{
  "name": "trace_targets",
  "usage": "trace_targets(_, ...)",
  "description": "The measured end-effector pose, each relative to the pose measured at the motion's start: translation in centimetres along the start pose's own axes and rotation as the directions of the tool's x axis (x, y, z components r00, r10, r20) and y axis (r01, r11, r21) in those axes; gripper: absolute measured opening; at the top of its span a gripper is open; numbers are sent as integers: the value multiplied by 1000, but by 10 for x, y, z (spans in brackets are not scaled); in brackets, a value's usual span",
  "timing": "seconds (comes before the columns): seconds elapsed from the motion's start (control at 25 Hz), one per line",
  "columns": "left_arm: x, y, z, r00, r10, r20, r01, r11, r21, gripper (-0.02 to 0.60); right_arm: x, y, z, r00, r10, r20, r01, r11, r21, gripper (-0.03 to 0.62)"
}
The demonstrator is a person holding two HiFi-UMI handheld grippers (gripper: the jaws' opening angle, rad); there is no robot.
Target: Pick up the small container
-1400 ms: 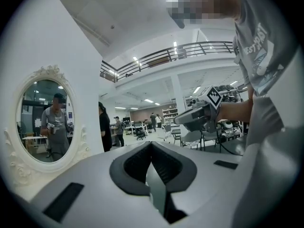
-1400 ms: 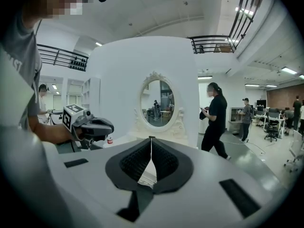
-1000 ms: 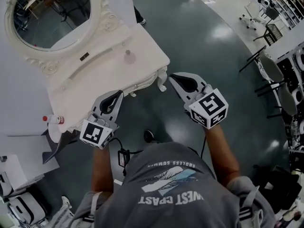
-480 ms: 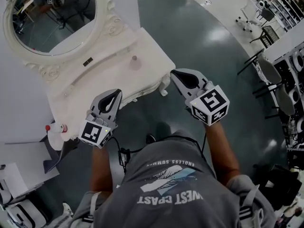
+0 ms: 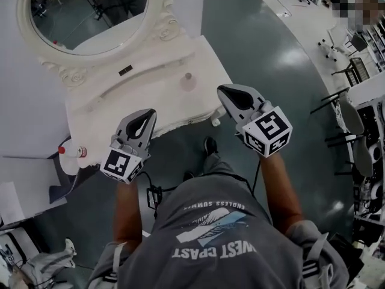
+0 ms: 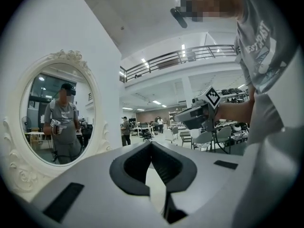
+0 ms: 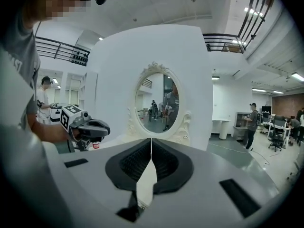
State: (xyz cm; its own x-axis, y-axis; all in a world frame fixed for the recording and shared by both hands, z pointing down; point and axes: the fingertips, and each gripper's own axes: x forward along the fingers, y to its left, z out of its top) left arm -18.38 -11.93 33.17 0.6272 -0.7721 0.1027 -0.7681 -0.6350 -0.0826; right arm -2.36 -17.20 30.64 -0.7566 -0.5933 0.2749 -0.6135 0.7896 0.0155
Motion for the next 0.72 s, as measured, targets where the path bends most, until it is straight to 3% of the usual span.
trace_targets(0.2, 15, 18, -11, 997, 63, -33, -64, 998, -25, 15, 30, -18, -4, 997, 74, -9, -73, 997, 3, 28)
trace_targets(0.72, 80, 43, -52, 991, 97, -95, -103, 992, -66, 16, 72, -77, -21, 988, 145, -46, -144, 989, 24, 28)
